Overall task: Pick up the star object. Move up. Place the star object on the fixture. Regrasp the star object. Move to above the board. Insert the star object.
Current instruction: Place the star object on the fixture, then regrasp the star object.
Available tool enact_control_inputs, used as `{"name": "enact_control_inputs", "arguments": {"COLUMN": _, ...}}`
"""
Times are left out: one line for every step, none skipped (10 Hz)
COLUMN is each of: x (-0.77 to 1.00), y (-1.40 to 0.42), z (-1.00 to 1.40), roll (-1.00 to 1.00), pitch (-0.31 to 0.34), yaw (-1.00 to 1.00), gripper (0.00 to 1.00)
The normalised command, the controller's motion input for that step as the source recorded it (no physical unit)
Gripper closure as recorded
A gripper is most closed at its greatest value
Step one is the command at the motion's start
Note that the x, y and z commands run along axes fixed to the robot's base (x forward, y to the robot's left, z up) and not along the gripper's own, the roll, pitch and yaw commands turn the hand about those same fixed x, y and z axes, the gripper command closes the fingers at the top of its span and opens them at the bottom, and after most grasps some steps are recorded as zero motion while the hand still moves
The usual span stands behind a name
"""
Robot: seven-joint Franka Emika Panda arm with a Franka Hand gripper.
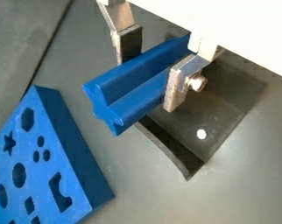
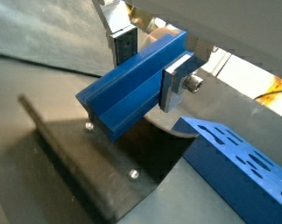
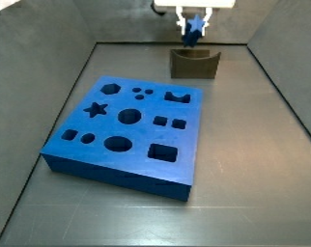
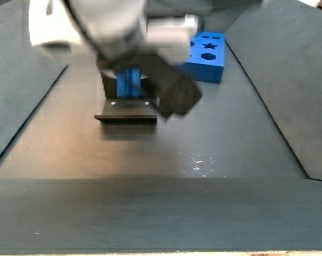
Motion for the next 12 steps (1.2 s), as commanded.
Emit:
{"name": "enact_control_inputs", "arguments": {"x": 0.20, "y": 0.13, "z": -1.00, "roll": -0.47, "pitch": -0.008, "yaw": -0.11, "gripper": 1.00}}
{"name": "enact_control_inputs", "arguments": {"x": 0.18, "y": 0.11, "z": -0.84, "roll": -0.28, "pitch": 0.004, "yaw": -0.09, "gripper": 1.00}}
{"name": "enact_control_inputs", "arguments": {"x": 0.14, "y": 0.08, "z": -0.65, "roll": -0.21, "pitch": 0.007, "yaw": -0.08, "gripper": 1.00}}
{"name": "enact_control_inputs", "arguments": {"x": 0.12, "y": 0.07, "z": -0.53, "roll": -0.18, "pitch": 0.007, "yaw": -0.07, "gripper": 1.00}}
{"name": "enact_control_inputs", "arguments": {"x": 0.09, "y": 0.13, "z": -0.41, "roll": -0.13, "pitch": -0.014, "yaw": -0.07, "gripper": 1.00}}
{"name": "enact_control_inputs", "arguments": {"x": 0.08, "y": 0.14, "z": -0.39, "roll": -0.13, "pitch": -0.020, "yaw": -0.07, "gripper": 1.00}}
{"name": "enact_control_inputs", "arguments": {"x": 0.08, "y": 0.14, "z": -0.39, "roll": -0.13, "pitch": -0.019, "yaw": -0.07, "gripper": 1.00}}
{"name": "enact_control_inputs", "arguments": {"x": 0.00, "y": 0.00, "z": 0.00, "roll": 0.00, "pitch": 0.000, "yaw": 0.00, "gripper": 0.00}}
{"name": "enact_control_inputs", "arguments": {"x": 0.00, "y": 0.00, "z": 1.00, "roll": -0.02, "pitch": -0.071, "yaw": -0.03, "gripper": 0.00}}
{"name": "enact_control_inputs", "arguments": {"x": 0.00, "y": 0.00, "z": 1.00, "roll": -0.01, "pitch": -0.069, "yaw": -0.02, "gripper": 0.00}}
{"name": "enact_control_inputs", "arguments": {"x": -0.03, "y": 0.00, "z": 1.00, "roll": 0.01, "pitch": -0.053, "yaw": 0.01, "gripper": 0.00}}
{"name": "enact_control_inputs", "arguments": {"x": -0.03, "y": 0.00, "z": 1.00, "roll": 0.03, "pitch": -0.039, "yaw": 0.03, "gripper": 0.00}}
